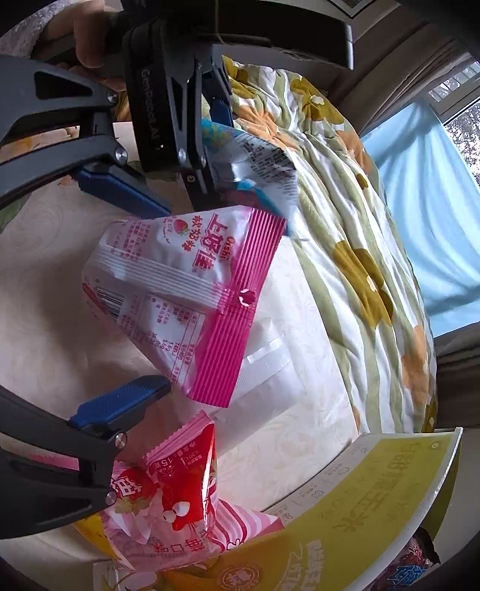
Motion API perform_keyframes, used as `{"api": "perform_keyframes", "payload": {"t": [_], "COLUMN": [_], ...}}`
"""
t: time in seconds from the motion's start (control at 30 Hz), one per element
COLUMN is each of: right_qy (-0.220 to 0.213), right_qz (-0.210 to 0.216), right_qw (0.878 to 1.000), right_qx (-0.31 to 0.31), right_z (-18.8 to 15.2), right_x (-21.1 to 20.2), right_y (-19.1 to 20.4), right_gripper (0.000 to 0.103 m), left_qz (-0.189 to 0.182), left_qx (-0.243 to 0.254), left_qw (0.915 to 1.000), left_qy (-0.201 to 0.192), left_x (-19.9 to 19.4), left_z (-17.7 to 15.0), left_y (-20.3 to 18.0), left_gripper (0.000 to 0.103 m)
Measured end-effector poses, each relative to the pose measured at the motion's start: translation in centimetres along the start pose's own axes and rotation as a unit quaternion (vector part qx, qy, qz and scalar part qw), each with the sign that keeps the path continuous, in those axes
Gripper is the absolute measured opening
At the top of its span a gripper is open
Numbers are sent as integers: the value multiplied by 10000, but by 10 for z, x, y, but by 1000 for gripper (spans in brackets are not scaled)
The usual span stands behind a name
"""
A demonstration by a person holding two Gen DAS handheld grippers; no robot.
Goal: Organize snacks
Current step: 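Grasp the blue snowman bag with the left gripper while the right grasps the pink bag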
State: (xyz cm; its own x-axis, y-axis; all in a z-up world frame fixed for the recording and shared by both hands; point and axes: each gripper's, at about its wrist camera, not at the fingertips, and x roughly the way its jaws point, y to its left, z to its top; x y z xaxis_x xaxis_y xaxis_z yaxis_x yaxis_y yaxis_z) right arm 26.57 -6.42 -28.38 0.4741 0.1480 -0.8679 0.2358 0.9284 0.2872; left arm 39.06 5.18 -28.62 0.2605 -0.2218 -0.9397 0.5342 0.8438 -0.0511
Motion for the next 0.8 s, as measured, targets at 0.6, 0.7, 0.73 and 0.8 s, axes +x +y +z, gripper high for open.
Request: {"api": "perform_keyframes", "payload": {"t": [0.6,0.7,0.73,0.8], "right_qy": [70,210,258,215], "right_qz": [-150,-67,-28,-111], "right_qw": [9997,9992,9990,9985], "right_qx": [-194,-331,-363,-492], "right_z": [1,-1,-3,-4], "right_x": [5,11,14,14], "right_y": [7,12,14,19], "right_gripper": [66,44,42,39], "left_qz": [110,143,149,160], "left_qx": [-111,-255,-308,-409], "left_qw": [9997,9993,9991,9986], "left_qy": [-203,-238,-256,-279], "left_x": [-25,-31,-34,-38], "left_z": [-22,-31,-34,-40], "left_y": [-1,2,4,6], "left_gripper": [56,56,56,56]}}
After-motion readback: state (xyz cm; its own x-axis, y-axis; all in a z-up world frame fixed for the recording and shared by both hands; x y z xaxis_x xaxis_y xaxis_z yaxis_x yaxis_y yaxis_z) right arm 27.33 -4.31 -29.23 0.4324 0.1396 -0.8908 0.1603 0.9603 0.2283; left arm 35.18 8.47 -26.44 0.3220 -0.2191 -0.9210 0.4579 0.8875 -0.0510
